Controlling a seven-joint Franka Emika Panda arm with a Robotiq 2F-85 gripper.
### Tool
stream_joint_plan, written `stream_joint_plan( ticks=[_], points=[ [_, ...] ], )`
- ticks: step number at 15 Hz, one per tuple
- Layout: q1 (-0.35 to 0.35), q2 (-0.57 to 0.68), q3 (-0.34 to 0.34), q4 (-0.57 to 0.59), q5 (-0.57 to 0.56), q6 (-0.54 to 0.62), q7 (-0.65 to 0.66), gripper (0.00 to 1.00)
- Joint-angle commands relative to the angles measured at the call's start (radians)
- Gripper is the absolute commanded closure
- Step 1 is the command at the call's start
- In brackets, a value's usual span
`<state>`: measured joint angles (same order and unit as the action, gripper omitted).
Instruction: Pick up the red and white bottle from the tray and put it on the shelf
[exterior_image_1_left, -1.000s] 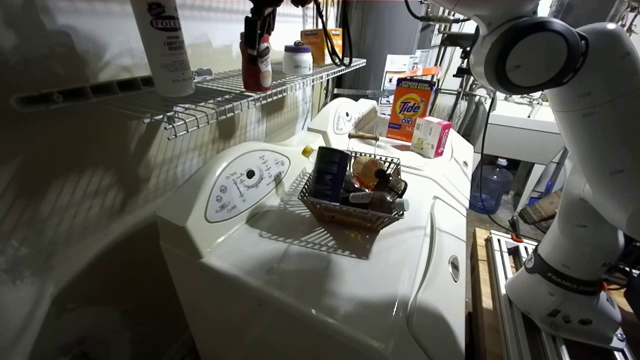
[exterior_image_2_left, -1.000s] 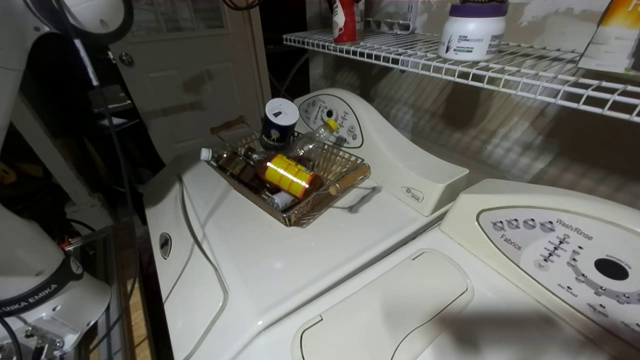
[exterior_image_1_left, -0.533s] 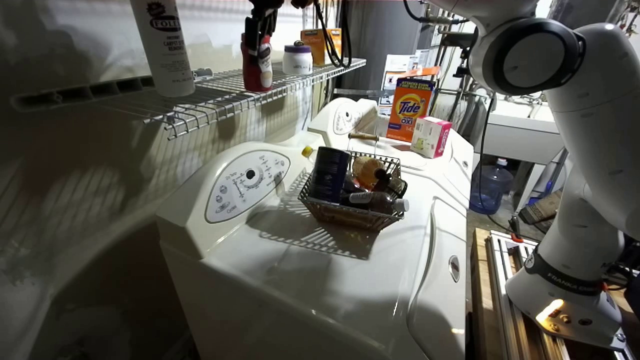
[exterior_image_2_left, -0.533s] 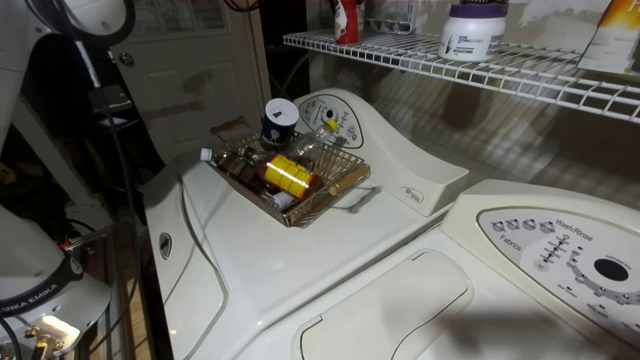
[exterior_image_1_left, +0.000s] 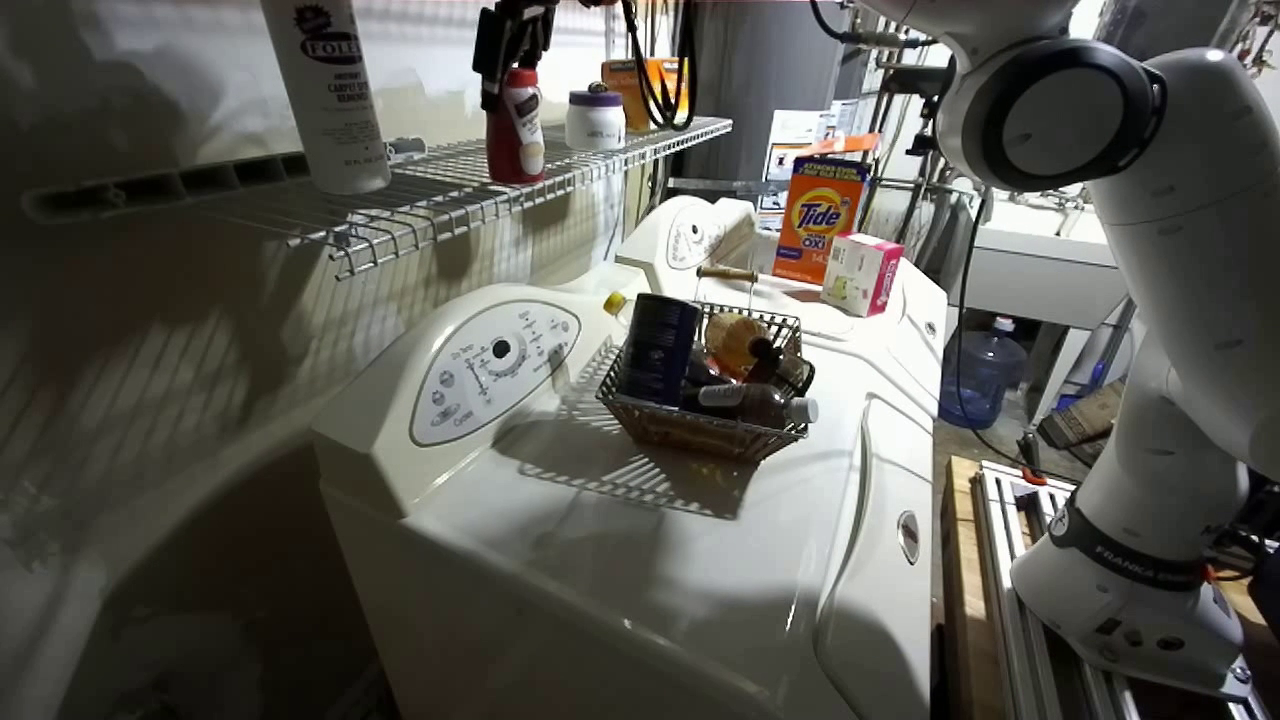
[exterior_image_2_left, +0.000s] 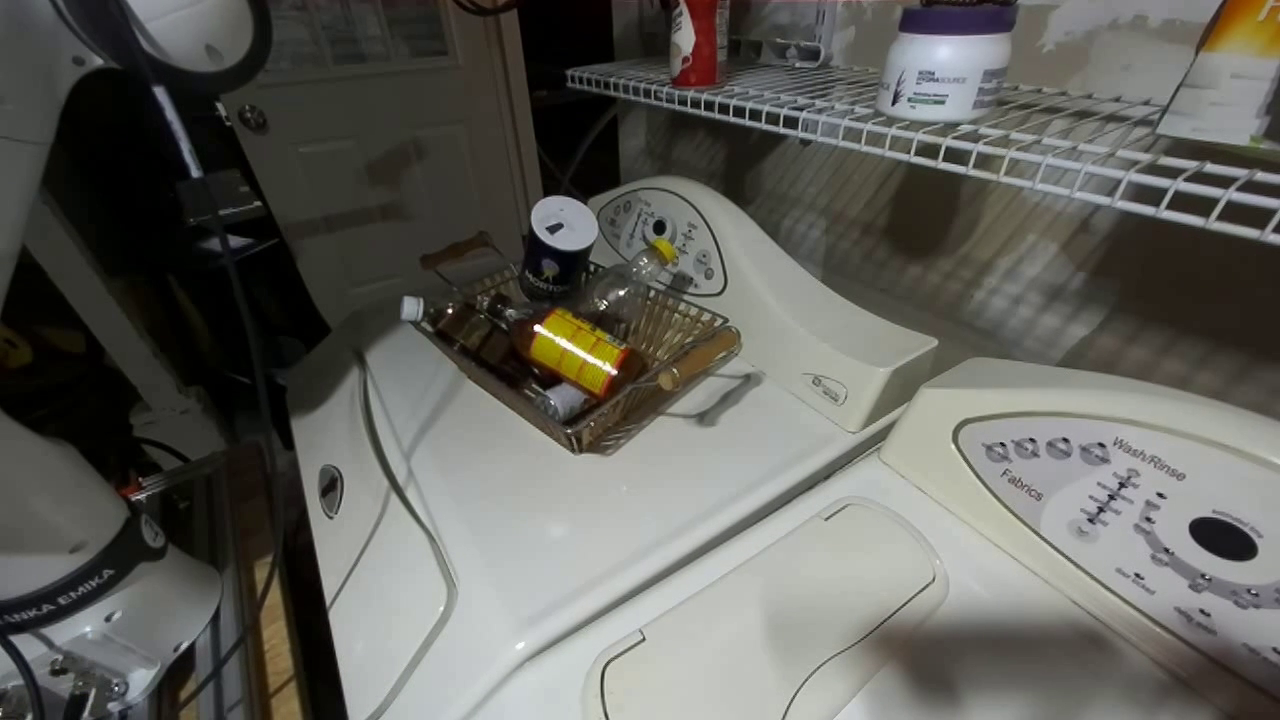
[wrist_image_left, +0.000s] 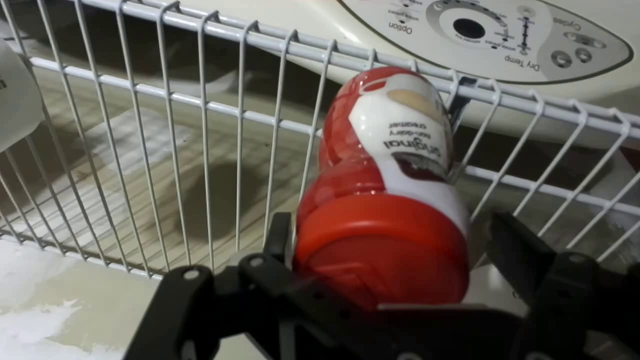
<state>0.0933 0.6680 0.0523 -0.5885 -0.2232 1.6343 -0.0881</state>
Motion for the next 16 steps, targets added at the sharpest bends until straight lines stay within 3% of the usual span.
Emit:
stream_joint_plan(
  ticks=[1, 9, 16],
  points=[
    [-0.028, 0.005, 0.026, 0.021, 0.076, 0.026, 0.067, 0.0],
    [-0.032, -0.035, 0.006, -0.028, 0.098, 0.16, 0.133, 0.0],
    [-0.02, -0.104, -0.016, -0.106, 0.066, 0.151, 0.203, 0.0]
  ],
)
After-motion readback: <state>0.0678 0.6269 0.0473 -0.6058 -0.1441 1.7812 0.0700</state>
